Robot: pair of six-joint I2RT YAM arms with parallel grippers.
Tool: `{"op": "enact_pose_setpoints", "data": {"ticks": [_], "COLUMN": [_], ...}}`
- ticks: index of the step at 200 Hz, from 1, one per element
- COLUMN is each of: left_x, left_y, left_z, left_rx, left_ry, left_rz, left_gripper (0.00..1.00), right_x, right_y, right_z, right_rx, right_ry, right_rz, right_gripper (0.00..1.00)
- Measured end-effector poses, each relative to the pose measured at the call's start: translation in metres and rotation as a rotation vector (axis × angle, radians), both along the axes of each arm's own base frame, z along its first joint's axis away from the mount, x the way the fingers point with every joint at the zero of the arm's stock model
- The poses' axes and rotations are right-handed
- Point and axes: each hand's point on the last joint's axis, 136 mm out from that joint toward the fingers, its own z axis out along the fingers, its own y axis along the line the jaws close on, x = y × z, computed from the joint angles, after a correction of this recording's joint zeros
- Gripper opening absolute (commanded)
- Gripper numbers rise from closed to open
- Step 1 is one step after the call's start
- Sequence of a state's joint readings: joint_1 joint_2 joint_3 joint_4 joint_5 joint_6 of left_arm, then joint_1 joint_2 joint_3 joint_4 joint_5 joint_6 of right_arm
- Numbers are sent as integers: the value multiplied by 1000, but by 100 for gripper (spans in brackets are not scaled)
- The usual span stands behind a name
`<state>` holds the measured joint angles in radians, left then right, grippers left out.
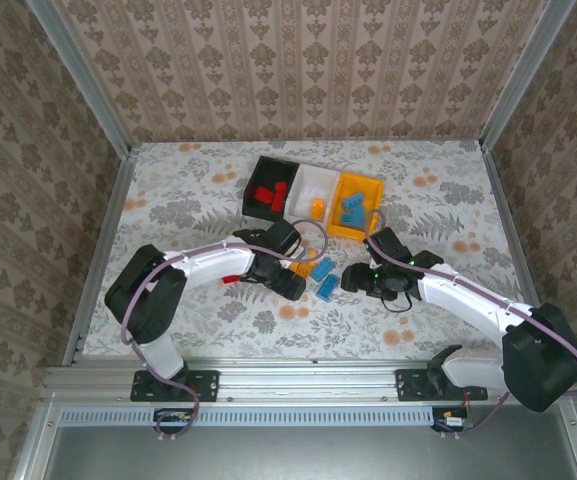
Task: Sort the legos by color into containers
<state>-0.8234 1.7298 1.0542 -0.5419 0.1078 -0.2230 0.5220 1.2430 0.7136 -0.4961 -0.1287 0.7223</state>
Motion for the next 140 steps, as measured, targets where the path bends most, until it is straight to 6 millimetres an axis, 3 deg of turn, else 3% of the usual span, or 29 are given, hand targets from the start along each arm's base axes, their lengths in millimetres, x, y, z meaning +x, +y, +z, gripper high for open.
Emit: {"op": "enact_pose_setpoints", "data": {"ticks": [24, 92, 140], "left_x": [1, 6, 7], "left_y": [-1, -4, -4], "left_z": [-10, -10, -11], "left_rx": [21, 26, 48], "left_ry": [8, -1, 4], "left_rz": [-16, -42, -59], "left_gripper": [83, 83, 76], "right_x": [2, 4, 5], "right_y": [0, 0, 4], "right_z": [2, 5, 8], "right_rx": [-2, -5, -2], "right_ry": [-6, -13, -21], "right_rz": [-3, -14, -6], "right_gripper": [70, 70, 70]}}
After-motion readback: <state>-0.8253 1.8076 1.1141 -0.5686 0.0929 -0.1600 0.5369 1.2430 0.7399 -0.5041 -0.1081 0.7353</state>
